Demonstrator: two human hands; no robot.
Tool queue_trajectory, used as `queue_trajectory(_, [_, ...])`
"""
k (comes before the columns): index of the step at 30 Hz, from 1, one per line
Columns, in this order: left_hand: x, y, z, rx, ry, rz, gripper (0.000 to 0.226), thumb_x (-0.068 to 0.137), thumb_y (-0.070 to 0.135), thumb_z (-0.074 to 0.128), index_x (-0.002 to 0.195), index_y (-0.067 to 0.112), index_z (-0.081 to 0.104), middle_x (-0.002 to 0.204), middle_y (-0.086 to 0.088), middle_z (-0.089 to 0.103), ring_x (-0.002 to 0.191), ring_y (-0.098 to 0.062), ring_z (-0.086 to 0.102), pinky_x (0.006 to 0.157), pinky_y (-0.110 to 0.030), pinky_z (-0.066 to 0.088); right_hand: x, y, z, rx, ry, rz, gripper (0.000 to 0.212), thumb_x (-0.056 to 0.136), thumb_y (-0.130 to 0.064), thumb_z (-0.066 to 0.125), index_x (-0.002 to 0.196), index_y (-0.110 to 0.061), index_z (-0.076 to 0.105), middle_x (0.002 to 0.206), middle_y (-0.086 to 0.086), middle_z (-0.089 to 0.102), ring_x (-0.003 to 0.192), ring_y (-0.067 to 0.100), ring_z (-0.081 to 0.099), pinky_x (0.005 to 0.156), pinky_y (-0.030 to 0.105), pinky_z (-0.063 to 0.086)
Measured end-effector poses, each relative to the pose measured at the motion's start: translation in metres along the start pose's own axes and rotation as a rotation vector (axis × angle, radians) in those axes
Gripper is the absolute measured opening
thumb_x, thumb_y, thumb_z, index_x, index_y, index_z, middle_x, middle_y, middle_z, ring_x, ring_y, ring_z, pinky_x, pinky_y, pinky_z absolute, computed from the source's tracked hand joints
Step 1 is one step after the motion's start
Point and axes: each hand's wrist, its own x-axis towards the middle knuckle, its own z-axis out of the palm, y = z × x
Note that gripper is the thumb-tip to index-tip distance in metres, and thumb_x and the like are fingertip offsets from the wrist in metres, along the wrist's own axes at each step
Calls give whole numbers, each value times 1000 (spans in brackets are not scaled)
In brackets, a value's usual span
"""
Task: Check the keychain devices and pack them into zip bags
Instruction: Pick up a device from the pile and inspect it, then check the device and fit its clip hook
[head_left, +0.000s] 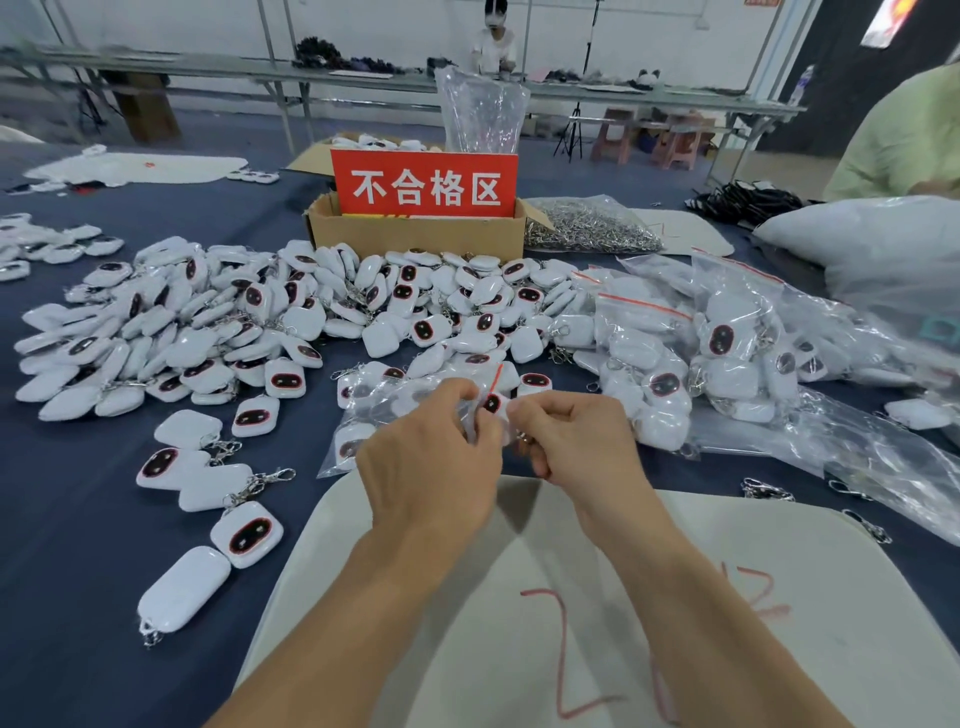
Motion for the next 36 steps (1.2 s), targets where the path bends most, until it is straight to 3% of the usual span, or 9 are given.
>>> queue_trajectory(5, [-6, 3, -3, -102, 129, 153, 21, 91, 34, 55, 99, 31, 74, 54, 6, 56, 57, -26, 59, 56, -31, 39, 17, -16, 22, -56, -111, 47, 17, 86, -17, 64, 79, -8, 76, 78, 25, 71, 65, 20, 61, 65, 36, 52])
queue_trajectory(8, [2, -3, -7, -137, 196, 83, 26, 93, 32, 54, 106, 31, 76, 54, 13, 46, 57, -15, 49, 59, -29, 32, 23, -30, 30, -33, -209, 54, 17, 88, -8, 63, 86, -14, 79, 80, 17, 74, 67, 20, 61, 57, 30, 47])
queue_trajectory(13, [22, -13, -17, -353, 325, -108, 19, 96, 17, 60, 103, 25, 76, 58, 11, 56, 66, -6, 53, 61, -11, 35, 29, -34, 13, 13, 153, -31, 29, 85, 3, 60, 85, -19, 79, 75, 4, 77, 49, 13, 58, 43, 18, 39])
queue_trajectory(15, [28, -15, -26, -428, 410, -116, 17, 97, 18, 59, 98, 26, 74, 62, 18, 60, 66, 1, 56, 63, -8, 38, 31, -28, 2, -315, 202, -85, 36, 88, 0, 55, 105, -23, 76, 101, -2, 79, 74, 7, 67, 61, 15, 47])
queue_trajectory(18, [35, -18, -35, -563, 548, -86, 18, 98, 20, 54, 104, 22, 70, 70, 16, 65, 67, -5, 61, 67, -28, 50, 26, -10, 3, -911, -65, -93, 49, 94, -16, 61, 142, -14, 53, 142, 9, 57, 128, 27, 52, 97, 32, 40])
queue_trajectory(21, [34, -19, -39, -553, 623, -14, 20, 100, 19, 51, 113, 16, 65, 68, 14, 59, 62, -8, 56, 61, -23, 44, 16, 7, 8, -976, -111, -180, 43, 96, -16, 61, 138, -11, 51, 139, 9, 53, 125, 33, 51, 98, 39, 40])
queue_trajectory(27, [16, -15, -16, -132, 269, 118, 24, 94, 26, 59, 116, 23, 70, 64, 8, 61, 70, -21, 55, 68, -31, 33, 3, 14, -2, -829, 67, -204, 24, 84, -26, 79, 91, -26, 56, 92, -10, 56, 93, 20, 54, 73, 33, 33])
queue_trajectory(32, [7, -13, 4, -44, -66, 114, 39, 90, 53, 60, 125, 39, 68, 67, 8, 59, 81, -22, 61, 72, -35, 40, -3, 23, -2, -814, 126, -248, 21, 94, -39, 65, 103, -22, 56, 92, -10, 49, 96, 23, 48, 80, 36, 36])
queue_trajectory(36, [8, -17, 7, -43, -81, 98, 40, 91, 46, 65, 130, 39, 64, 61, 13, 53, 71, -15, 55, 69, -33, 38, 2, 27, 4, -1087, 108, -276, 35, 99, -48, 49, 122, -24, 58, 113, 0, 50, 108, 28, 46, 95, 40, 38])
